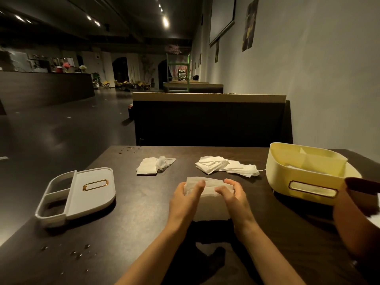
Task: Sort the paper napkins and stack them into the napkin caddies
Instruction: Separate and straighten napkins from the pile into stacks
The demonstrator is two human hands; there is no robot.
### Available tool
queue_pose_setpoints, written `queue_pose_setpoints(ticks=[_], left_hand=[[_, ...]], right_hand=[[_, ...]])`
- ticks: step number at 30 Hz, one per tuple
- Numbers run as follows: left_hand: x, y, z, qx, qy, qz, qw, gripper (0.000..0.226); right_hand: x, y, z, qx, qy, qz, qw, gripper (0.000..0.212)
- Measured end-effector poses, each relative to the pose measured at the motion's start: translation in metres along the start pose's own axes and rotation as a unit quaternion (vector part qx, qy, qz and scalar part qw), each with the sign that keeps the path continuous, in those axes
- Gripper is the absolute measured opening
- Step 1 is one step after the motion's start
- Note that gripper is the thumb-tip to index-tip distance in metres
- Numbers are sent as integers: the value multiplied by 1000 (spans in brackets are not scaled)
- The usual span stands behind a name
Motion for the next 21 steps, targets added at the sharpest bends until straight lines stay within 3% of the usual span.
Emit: queue_pose_setpoints(ticks=[4,10,16,21], left_hand=[[-1,-1,2,-21,25,-63,998,18],[-2,11,0,0,68,-106,992,37],[4,21,1,-5,48,-107,993,10],[-2,26,5,23,39,-84,995,34]], right_hand=[[1,4,-6,43,-52,-64,996,49],[0,16,-14,-1,-4,-142,990,31],[2,25,-17,-13,-8,-194,981,5],[-5,30,-12,9,-40,-205,978,24]])
Point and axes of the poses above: each hand's wrist, its own y-axis towards the middle knuckle, its own x-axis out of the back of the hand, z = x × y, the point moved 5 cm from there along y, towards the middle knuckle, and after that the axes turned 5 degrees about -z, right-handed, at the moved point
